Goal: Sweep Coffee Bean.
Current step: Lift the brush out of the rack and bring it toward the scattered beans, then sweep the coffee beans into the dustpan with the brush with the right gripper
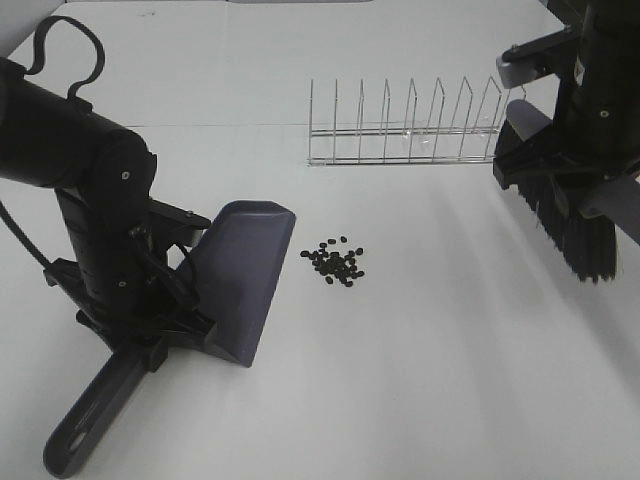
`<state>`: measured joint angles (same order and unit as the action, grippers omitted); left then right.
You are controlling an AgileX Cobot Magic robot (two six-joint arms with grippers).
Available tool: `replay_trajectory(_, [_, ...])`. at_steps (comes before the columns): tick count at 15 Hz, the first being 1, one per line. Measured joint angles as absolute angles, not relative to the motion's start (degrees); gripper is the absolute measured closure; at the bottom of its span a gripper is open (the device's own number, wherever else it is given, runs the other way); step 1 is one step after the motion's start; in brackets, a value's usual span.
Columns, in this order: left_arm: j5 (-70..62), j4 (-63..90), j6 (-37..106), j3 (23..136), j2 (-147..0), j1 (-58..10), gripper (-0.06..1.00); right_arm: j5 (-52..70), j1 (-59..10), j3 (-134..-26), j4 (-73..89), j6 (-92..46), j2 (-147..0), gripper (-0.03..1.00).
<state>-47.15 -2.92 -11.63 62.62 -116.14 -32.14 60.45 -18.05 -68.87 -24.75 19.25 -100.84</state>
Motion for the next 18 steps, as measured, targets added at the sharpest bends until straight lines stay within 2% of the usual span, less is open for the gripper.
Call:
replay_trajectory(5, [-49.2,-3.9,-11.6,67.6,-119.2,-32.1,0.62,60.7,-18.0,-72.0,-28.6,22.0,-108.1,0.69])
replay_trajectory(9, [-51.4,-4.2,-11.4,71.6,-121.7,-32.1,0.62,60.8,-18.5,-74.9,-25.6,23.0,-112.1,0.69])
replay_trajectory(13, [-51.3,-4.7,-11.1,72.0,-121.9,-32.1,0.62,60.7,-24.1,-76.6,-23.6,24.6,-116.4,0.69])
replay_trajectory(18, [-50.5,-5.1,-10.4,72.1,-122.0,-32.1,0.62,60.8,-29.1,-85.1,-16.0,25.1,-123.9,0.69])
